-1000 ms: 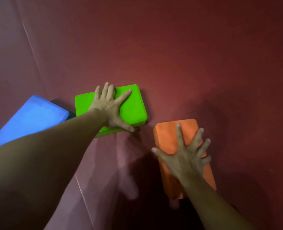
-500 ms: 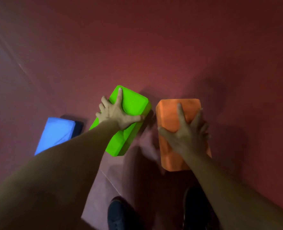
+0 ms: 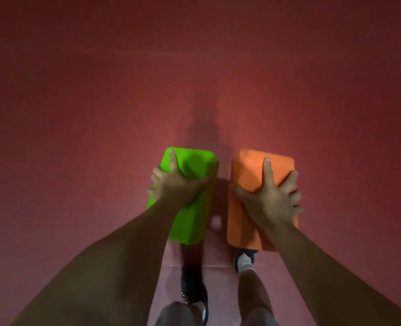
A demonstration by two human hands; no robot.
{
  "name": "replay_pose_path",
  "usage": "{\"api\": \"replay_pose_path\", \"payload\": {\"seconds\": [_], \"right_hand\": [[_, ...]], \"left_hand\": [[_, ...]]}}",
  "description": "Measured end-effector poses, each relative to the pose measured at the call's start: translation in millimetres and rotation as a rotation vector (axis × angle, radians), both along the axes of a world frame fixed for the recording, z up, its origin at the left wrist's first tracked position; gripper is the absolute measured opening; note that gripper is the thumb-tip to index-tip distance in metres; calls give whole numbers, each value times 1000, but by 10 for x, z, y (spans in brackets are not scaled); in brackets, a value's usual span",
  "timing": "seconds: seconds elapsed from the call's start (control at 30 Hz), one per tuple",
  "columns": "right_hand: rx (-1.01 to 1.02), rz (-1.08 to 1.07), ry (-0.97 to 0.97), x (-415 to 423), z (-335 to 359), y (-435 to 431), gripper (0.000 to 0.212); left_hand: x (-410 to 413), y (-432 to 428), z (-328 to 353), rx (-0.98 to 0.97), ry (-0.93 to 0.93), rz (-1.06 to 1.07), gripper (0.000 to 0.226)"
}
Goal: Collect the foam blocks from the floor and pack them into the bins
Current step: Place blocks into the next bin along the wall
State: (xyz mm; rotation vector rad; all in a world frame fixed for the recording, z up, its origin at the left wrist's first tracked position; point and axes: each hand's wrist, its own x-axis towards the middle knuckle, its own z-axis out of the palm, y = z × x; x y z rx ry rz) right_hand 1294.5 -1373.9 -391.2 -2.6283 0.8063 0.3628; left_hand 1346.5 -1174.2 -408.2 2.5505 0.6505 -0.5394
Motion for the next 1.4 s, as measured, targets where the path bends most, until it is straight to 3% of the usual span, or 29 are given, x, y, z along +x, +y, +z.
{"api": "replay_pose_path", "payload": {"seconds": [0.3,0.5,0.8,1.07,1.4], "right_hand": [[-41,-601,-66,-2143,1162,-2184,111],[-46,-930,-91,-4194,1363,-3536,112],[-142,-1273,-120,-6919,1806,-5322,109],[-126,-1468,-84,-8014,1646,-6638,110],[-90,-1555,-28,-8498,1397,-9246,112]], "left_hand": [[-1128,-2733,1221,-66,-20,-551,147],[-2823,-4710,1543,-70,-51,-938,147],[-5343,-7243,1782,-141,-74,-1261,147],[-6491,-9016,1758,-138,-110,-1487,142],[-7108,-11916,1537,-112,-70,-1571,142]]}}
